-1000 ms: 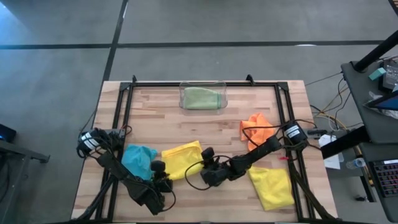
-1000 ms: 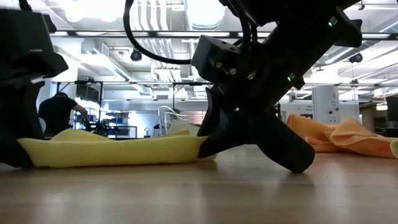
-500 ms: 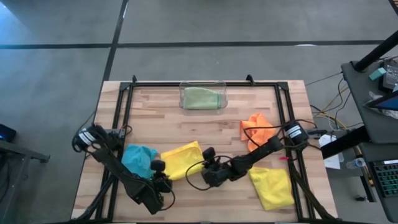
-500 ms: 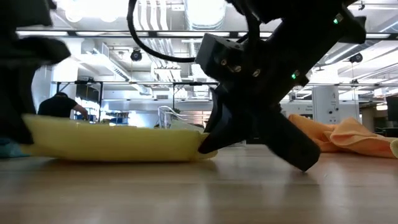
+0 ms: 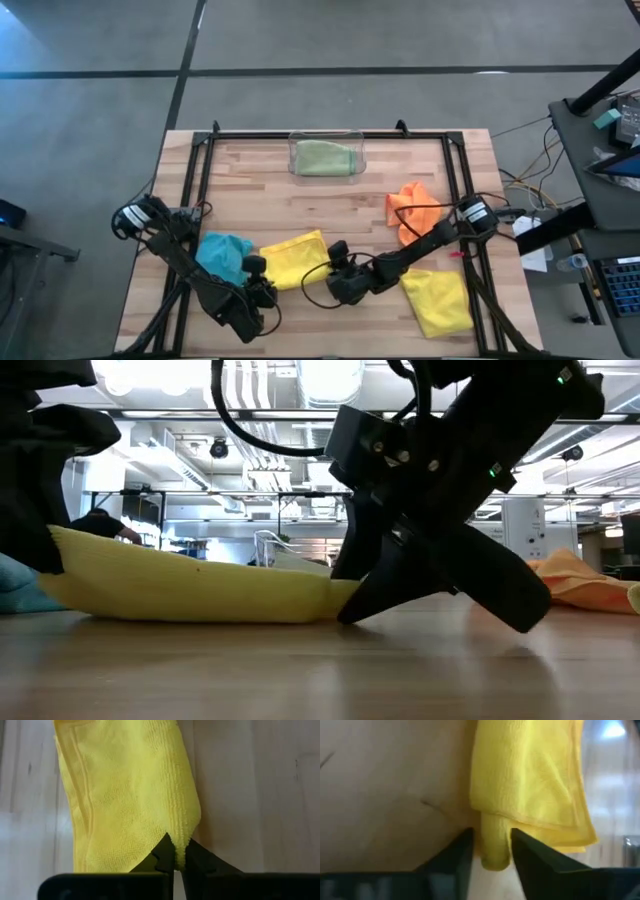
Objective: Fold microfiber towels
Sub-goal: Put the top yellow microfiber cloth into the transparent bin
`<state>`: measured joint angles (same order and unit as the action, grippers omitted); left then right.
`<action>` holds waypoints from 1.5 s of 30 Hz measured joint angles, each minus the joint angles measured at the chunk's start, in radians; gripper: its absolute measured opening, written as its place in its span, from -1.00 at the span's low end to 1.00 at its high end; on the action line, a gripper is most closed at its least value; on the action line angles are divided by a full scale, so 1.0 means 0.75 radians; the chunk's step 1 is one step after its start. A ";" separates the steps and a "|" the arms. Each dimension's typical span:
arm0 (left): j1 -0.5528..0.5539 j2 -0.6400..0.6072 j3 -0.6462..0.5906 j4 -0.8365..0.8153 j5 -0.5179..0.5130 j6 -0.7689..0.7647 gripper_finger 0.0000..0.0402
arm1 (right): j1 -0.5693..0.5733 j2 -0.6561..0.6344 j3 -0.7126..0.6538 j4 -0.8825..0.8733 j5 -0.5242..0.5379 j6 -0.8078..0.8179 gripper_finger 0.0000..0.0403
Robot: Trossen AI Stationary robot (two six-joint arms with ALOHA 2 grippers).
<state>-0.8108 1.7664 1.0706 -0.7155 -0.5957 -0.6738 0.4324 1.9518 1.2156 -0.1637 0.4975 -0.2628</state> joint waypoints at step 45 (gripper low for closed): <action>0.111 -0.167 0.003 -0.017 0.001 0.218 -1.00 | 0.006 0.102 0.397 -0.458 0.111 0.113 -0.96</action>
<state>-0.7276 1.6414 1.0728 -0.7282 -0.5953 -0.5105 0.4372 2.0284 1.5130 -0.5069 0.5806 -0.1783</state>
